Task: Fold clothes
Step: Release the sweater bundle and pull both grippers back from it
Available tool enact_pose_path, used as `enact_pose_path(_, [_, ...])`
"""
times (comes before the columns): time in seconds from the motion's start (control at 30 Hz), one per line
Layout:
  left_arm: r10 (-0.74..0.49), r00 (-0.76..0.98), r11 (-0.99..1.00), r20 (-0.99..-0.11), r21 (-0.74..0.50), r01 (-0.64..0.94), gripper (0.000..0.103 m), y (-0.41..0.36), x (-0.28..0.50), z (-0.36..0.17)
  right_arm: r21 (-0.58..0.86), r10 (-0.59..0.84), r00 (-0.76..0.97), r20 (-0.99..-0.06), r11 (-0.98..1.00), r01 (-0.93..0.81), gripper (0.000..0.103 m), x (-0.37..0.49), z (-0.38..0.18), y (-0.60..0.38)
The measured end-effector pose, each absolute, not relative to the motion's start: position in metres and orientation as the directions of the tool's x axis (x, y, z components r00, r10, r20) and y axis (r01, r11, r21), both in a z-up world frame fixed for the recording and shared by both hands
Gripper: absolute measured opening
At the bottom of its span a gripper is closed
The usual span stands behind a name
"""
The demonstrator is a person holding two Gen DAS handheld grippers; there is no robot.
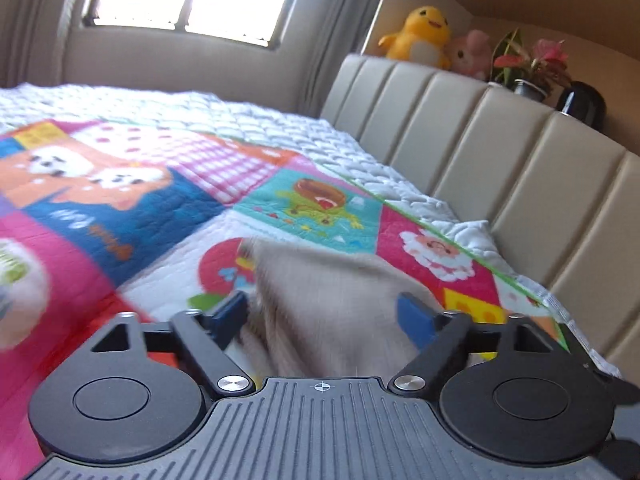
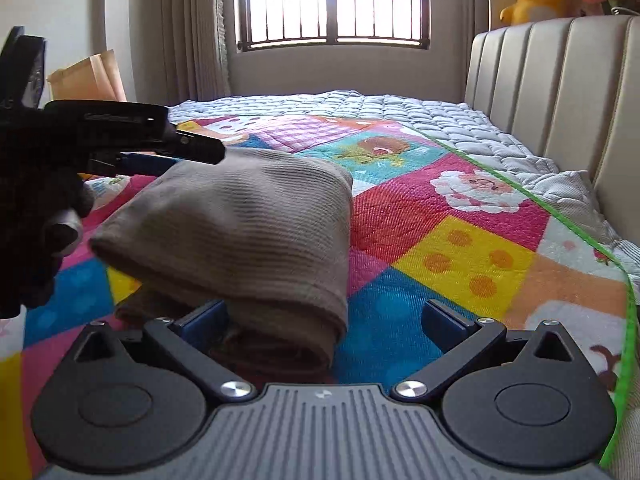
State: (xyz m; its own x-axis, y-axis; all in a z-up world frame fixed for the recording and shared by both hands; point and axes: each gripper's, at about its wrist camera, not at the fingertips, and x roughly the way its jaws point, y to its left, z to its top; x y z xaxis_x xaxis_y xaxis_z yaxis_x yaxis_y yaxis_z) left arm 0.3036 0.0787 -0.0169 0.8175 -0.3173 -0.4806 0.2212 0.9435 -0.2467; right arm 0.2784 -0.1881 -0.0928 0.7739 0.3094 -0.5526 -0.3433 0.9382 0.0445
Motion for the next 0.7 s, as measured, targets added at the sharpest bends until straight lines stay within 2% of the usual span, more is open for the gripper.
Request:
enact_pose_path(0.07, [-0.236, 0.821, 0.968, -0.520, -0.195, 0.155, 0.099, 0.079, 0.261, -0.017, 0.069, 0.312, 0.773, -0.552, 0.941, -0.331, 0.103, 0.265, -0.093, -0.192])
enact_pose_path(0.17, [-0.176, 0.803, 0.977, -0.569, -0.202, 0.072, 0.103, 0.080, 0.217, -0.030, 0.105, 0.317, 0.772, -0.551, 0.944, -0.312, 0.103, 0.244, -0.094, -0.198])
enact_pose_path(0.23, [-0.073, 0.791, 0.991, -0.607, -0.132, -0.010, 0.103, 0.073, 0.202, -0.045, 0.095, 0.280, 0.754, -0.594, 0.955, -0.280, 0.103, 0.247, -0.101, -0.197])
enact_pose_path(0.33, [0.052, 0.776, 0.998, -0.628, 0.014, -0.056, 0.103, 0.058, 0.194, -0.073, -0.035, 0.197, 0.765, -0.614, 0.961, -0.275, 0.103, 0.254, -0.117, -0.186])
enact_pose_path(0.43, [0.088, 0.796, 0.996, -0.599, 0.070, -0.058, 0.103, 0.046, 0.192, -0.075, -0.048, 0.205, 0.765, -0.611, 0.955, -0.294, 0.103, 0.258, -0.118, -0.183])
enact_pose_path(0.5, [0.052, 0.788, 0.998, -0.614, 0.053, -0.025, 0.103, 0.045, 0.198, -0.079, -0.057, 0.210, 0.765, -0.609, 0.950, -0.306, 0.103, 0.260, -0.119, -0.182])
enact_pose_path(0.6, [0.052, 0.798, 0.998, -0.600, 0.047, -0.030, 0.103, 0.046, 0.196, -0.080, -0.025, 0.233, 0.759, -0.609, 0.950, -0.311, 0.103, 0.266, -0.121, -0.186])
enact_pose_path(0.7, [0.053, 0.797, 0.998, -0.602, 0.046, -0.031, 0.103, 0.045, 0.195, -0.080, -0.051, 0.219, 0.769, -0.600, 0.950, -0.309, 0.103, 0.262, -0.121, -0.182])
